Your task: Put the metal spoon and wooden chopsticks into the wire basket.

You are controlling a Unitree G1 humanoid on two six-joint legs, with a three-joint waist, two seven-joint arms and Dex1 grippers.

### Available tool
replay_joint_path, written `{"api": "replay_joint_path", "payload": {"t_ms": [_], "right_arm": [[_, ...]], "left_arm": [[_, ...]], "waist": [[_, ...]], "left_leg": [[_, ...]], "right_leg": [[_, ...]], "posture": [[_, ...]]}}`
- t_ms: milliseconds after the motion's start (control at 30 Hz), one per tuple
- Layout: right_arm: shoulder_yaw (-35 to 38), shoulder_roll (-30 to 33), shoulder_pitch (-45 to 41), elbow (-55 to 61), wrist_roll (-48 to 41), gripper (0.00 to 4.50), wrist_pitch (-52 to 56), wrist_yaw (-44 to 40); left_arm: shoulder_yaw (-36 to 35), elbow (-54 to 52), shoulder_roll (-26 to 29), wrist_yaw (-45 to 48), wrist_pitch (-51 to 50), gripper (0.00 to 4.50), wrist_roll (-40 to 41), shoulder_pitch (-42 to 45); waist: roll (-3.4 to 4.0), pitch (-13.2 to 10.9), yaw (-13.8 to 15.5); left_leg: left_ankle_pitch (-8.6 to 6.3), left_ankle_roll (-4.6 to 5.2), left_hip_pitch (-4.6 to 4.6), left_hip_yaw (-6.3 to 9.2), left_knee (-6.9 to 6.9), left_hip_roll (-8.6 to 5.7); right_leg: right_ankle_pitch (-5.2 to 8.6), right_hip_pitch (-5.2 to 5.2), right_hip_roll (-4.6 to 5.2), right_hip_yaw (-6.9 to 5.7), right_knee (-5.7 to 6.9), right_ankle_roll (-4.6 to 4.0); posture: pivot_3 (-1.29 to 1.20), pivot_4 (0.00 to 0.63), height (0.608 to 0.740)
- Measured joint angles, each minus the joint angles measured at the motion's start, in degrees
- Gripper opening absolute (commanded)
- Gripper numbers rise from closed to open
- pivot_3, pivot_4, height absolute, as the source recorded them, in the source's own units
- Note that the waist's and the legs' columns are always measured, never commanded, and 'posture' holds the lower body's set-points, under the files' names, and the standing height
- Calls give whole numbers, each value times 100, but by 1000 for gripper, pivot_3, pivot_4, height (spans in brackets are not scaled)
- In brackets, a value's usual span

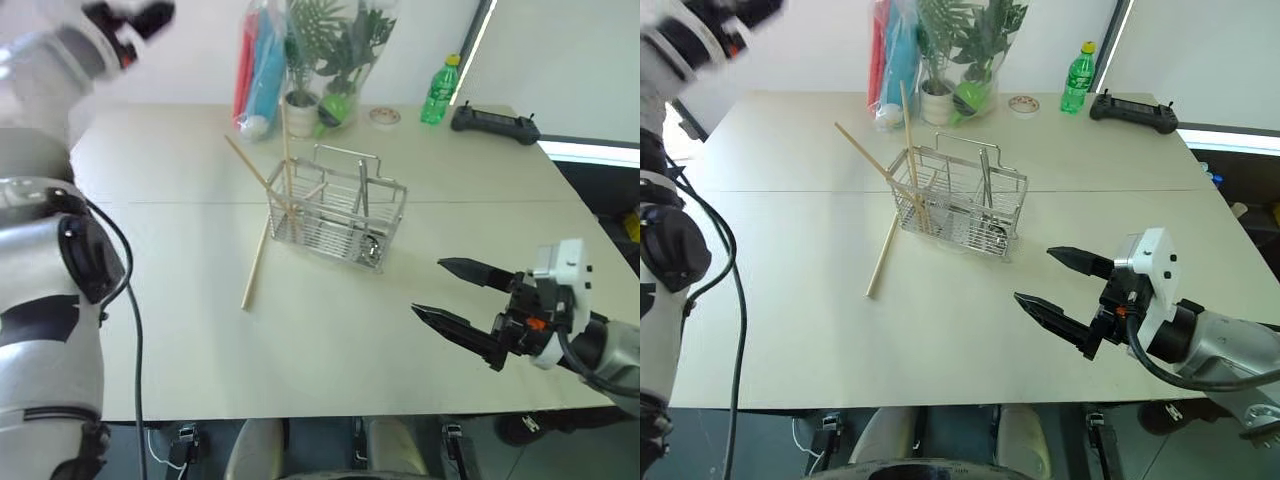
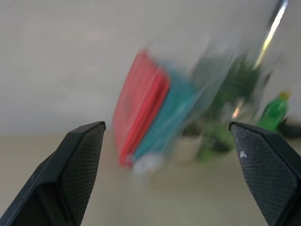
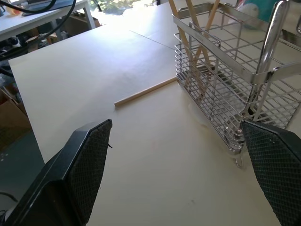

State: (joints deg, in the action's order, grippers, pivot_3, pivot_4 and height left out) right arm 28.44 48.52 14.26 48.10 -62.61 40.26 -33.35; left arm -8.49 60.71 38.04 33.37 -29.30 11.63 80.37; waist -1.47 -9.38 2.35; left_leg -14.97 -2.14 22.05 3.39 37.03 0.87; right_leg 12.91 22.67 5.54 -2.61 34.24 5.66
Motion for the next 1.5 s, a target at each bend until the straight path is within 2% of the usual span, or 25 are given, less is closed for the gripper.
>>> {"api": "replay_joint_path", "payload": {"t_ms": [167,300,533,933,1367,1433,1500], "right_arm": [[-150,-151,114,21,109,4500,-97,46],[-271,-273,229,124,177,4500,-181,126],[-283,-390,443,192,241,4500,-248,276],[-506,-514,570,407,290,4500,-381,575],[-455,-505,582,408,193,4500,-448,830],[-453,-497,553,409,134,4500,-448,877],[-448,-486,549,410,98,4500,-448,903]], "left_arm": [[391,220,-419,-49,-524,4441,-399,-368],[519,187,-809,-233,-1051,4441,-507,-487],[735,-84,-1266,-477,-1663,4441,-681,-1056],[828,-359,-1806,-619,-1758,4441,-835,-1151],[829,-223,-2035,-812,-1643,4441,-935,-1271],[827,-223,-2062,-813,-1648,3912,-947,-1271],[819,-223,-2073,-809,-1673,3176,-945,-1271]], "waist": [[-10,-5,-7],[-5,-3,-18],[-6,-3,-25],[-6,-2,-22],[-5,-2,-11],[-5,-2,-9],[-4,-1,-8]], "left_leg": [[1,-1,35,0,-2,0],[-1,3,34,-1,-9,-1],[-1,3,29,-1,-6,1],[-1,3,30,-1,-5,0],[-1,3,29,-1,-2,-1],[-1,3,28,-1,-2,-1],[-1,3,27,-1,-2,-1]], "right_leg": [[-20,31,0,0,1,-10],[-18,35,-1,0,8,13],[-13,38,-2,0,13,0],[-18,34,-1,0,8,-7],[-14,32,0,0,8,-13],[-14,30,0,0,8,-13],[-14,29,0,0,8,-14]], "posture": [[0,150,703],[0,150,703],[0,150,703],[0,150,703],[0,150,703],[0,150,703],[0,150,703]]}}
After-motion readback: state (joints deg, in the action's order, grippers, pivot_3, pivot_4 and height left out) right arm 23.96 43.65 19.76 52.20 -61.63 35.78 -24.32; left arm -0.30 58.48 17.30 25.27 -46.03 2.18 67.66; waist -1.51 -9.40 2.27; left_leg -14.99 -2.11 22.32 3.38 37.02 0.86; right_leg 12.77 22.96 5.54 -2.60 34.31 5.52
